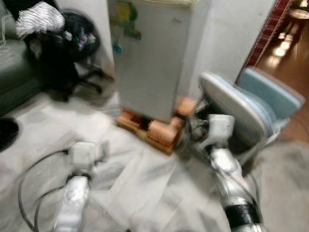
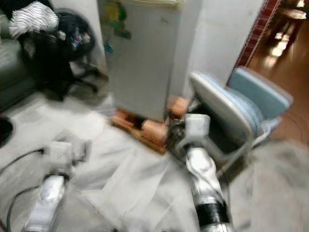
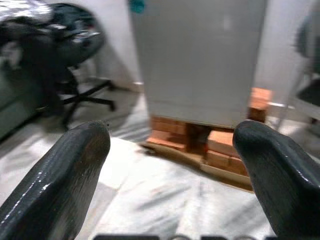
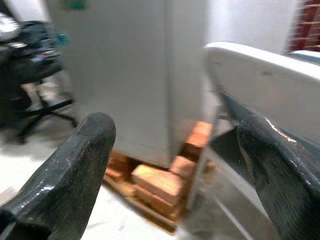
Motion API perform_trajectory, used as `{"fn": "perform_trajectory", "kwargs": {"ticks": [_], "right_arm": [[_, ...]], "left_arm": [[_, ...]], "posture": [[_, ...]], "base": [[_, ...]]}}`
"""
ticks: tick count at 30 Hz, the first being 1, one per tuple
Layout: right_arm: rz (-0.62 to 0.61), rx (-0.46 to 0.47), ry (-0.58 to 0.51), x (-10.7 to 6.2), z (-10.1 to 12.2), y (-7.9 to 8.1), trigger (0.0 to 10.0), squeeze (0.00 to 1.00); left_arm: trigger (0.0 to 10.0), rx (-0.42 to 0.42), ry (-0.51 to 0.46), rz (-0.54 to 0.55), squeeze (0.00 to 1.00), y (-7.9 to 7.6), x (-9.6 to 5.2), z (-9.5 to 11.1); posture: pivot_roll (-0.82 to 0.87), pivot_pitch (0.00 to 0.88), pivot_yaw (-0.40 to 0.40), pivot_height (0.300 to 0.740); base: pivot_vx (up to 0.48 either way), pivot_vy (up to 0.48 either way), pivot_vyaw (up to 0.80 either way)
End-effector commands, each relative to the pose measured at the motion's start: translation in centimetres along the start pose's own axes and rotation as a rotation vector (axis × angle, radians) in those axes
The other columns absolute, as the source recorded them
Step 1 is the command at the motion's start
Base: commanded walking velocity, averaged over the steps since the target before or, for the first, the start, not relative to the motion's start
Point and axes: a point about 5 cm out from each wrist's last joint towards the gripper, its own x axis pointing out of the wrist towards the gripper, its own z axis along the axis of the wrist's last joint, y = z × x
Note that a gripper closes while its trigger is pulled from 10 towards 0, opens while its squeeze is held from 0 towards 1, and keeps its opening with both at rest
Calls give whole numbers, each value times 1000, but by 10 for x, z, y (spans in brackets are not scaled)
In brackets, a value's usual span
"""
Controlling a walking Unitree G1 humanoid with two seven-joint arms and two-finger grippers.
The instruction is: Restocking fridge
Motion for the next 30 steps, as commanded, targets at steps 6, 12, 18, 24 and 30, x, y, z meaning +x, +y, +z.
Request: {"fn": "perform_trajectory", "kwargs": {"ticks": [6, 12, 18, 24, 30], "right_arm": [[13, 23, -29, 7, 6, 6, 10000, 0], [16, 25, -28, 8, 6, 8, 10000, 0], [10, 25, -27, 8, 5, 6, 10000, 0], [-4, 26, -23, 7, 4, 2, 10000, 0], [-14, 24, -19, 7, 4, -2, 10000, 0]], "left_arm": [[10000, 13, -1, 14, 0, 9, 1, 2], [10000, 16, -1, 13, 0, 10, 1, 2], [10000, 10, -2, 5, 0, 9, 2, 2], [10000, 4, -9, -15, 0, 8, 2, 3], [10000, 1, -2, -11, 0, 8, 3, 2]], "posture": [[71, 0, -30, 740], [72, 0, -30, 740], [66, 0, -28, 740], [61, 0, -28, 740], [59, 0, -32, 740]], "base": [[0, 480, -800], [0, 480, -800], [0, 480, -800], [0, 480, -800], [0, 480, -800]]}}
